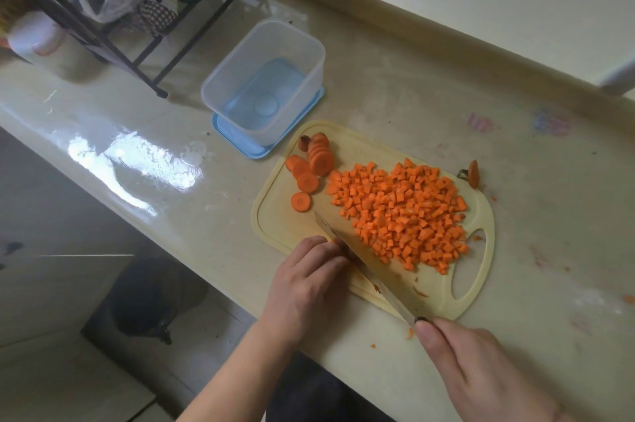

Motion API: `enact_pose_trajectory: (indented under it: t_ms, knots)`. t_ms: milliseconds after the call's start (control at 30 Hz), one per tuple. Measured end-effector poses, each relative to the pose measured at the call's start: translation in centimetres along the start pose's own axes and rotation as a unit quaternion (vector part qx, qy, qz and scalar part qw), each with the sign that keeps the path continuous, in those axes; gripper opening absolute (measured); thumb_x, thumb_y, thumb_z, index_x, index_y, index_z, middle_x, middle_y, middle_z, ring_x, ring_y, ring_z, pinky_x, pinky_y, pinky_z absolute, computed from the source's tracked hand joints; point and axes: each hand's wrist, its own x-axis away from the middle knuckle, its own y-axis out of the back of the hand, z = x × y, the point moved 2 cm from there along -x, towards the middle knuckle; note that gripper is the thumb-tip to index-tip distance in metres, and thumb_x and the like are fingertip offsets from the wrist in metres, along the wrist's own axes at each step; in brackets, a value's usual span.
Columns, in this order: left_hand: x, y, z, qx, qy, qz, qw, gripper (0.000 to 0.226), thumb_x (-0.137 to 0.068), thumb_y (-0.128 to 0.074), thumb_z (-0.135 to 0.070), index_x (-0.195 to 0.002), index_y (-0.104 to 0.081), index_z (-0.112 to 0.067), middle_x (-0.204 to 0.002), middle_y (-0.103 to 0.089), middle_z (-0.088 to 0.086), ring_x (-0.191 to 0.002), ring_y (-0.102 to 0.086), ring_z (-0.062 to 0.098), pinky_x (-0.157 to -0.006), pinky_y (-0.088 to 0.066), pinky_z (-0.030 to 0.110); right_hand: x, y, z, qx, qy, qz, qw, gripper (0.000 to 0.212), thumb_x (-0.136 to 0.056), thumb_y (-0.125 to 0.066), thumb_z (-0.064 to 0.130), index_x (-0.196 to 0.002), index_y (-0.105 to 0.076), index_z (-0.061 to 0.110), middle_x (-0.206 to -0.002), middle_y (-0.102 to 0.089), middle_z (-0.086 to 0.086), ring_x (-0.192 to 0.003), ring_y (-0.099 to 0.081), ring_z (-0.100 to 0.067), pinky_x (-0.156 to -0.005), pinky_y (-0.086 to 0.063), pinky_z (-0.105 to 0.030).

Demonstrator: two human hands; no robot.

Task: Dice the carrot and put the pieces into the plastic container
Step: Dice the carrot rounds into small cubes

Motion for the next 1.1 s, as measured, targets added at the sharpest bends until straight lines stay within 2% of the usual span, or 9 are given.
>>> enact_pose_trajectory:
  t_ms: [167,300,433,567,667,800,900,1000,1100]
  knots:
    - [-0.4,0.2,-0.4,0.008,0.007,-0.017,1.000,0.014,-0.097,-0.068,-0.013,-0.099,-0.076,-0.001,-0.107,-0.071,0.010,-0.106,-0.065,0.027,-0.094,-0.053,0.032,-1.1,-0.5,0.8,0.026,0.003,0.023,0.999,0.083,-0.073,0.004,0.084,-0.072,-0.053,0.023,-0.066,-0.059,0.002,-0.071,-0.056,-0.008,-0.065,-0.043,-0.029]
    - [-0.5,0.3,-0.4,0.005,0.005,-0.026,1.000,0.015,-0.097,-0.067,-0.013,-0.095,-0.076,-0.001,-0.102,-0.071,0.011,-0.102,-0.064,0.026,-0.091,-0.054,0.033,-2.9,-0.4,2.0,0.013,0.027,-0.002,1.000,0.061,-0.087,-0.011,0.066,-0.064,-0.048,0.024,-0.059,-0.054,0.003,-0.064,-0.053,-0.010,-0.062,-0.043,-0.033]
    - [-0.2,0.4,-0.3,0.001,-0.001,-0.029,1.000,0.009,-0.092,-0.074,-0.009,-0.096,-0.077,0.000,-0.100,-0.070,0.012,-0.101,-0.064,0.027,-0.090,-0.055,0.034,-2.4,0.8,1.3,-0.024,0.013,-0.021,0.999,0.064,-0.084,-0.015,0.071,-0.059,-0.045,0.020,-0.066,-0.059,0.010,-0.060,-0.053,-0.010,-0.054,-0.037,-0.021]
    - [0.0,0.5,-0.3,0.009,-0.010,-0.042,0.999,0.010,-0.085,-0.077,0.000,-0.095,-0.075,0.003,-0.099,-0.068,0.015,-0.096,-0.064,0.032,-0.085,-0.054,0.037,-1.4,1.1,1.5,-0.033,0.017,-0.008,0.999,0.059,-0.081,-0.020,0.070,-0.058,-0.041,0.021,-0.058,-0.055,0.012,-0.055,-0.051,-0.008,-0.051,-0.032,-0.014]
    - [0.4,0.7,-0.2,0.011,-0.023,-0.039,0.999,0.009,-0.089,-0.074,-0.002,-0.095,-0.075,0.004,-0.100,-0.070,0.015,-0.097,-0.064,0.033,-0.085,-0.054,0.037,-0.7,0.9,1.4,-0.016,0.027,-0.002,1.000,0.063,-0.081,-0.016,0.074,-0.059,-0.043,0.022,-0.062,-0.057,0.011,-0.057,-0.051,-0.008,-0.054,-0.034,-0.016]
    - [0.8,0.1,0.2,-0.001,-0.024,-0.005,1.000,0.018,-0.083,-0.079,0.005,-0.101,-0.075,0.004,-0.109,-0.071,0.016,-0.105,-0.065,0.034,-0.088,-0.055,0.038,-0.1,0.3,0.2,0.004,0.008,0.012,1.000,0.087,-0.072,-0.002,0.088,-0.073,-0.054,0.018,-0.076,-0.062,0.009,-0.069,-0.056,-0.009,-0.061,-0.038,-0.023]
    - [0.8,0.0,0.4,0.014,-0.018,0.001,1.000,0.022,-0.079,-0.080,0.007,-0.101,-0.075,0.005,-0.111,-0.071,0.015,-0.108,-0.066,0.033,-0.091,-0.055,0.038,0.1,-0.1,-0.3,0.021,-0.008,0.014,1.000,0.092,-0.066,0.004,0.091,-0.078,-0.056,0.022,-0.069,-0.063,0.004,-0.071,-0.057,-0.008,-0.066,-0.042,-0.026]
    - [0.5,0.3,0.1,0.022,-0.008,-0.005,1.000,0.023,-0.079,-0.081,0.006,-0.102,-0.077,0.002,-0.112,-0.072,0.012,-0.109,-0.067,0.030,-0.093,-0.055,0.036,-0.3,-0.8,0.2,0.040,0.005,0.019,0.999,0.089,-0.068,0.008,0.087,-0.078,-0.053,0.024,-0.068,-0.061,0.004,-0.072,-0.056,-0.010,-0.066,-0.043,-0.029]
    - [0.4,0.4,0.0,0.023,0.002,-0.008,1.000,0.023,-0.079,-0.082,0.005,-0.101,-0.077,0.000,-0.111,-0.073,0.011,-0.108,-0.067,0.028,-0.093,-0.056,0.034,-1.0,-1.2,0.8,0.038,0.014,0.015,0.999,0.073,-0.075,0.002,0.079,-0.073,-0.049,0.026,-0.068,-0.059,0.004,-0.071,-0.055,-0.008,-0.063,-0.041,-0.025]
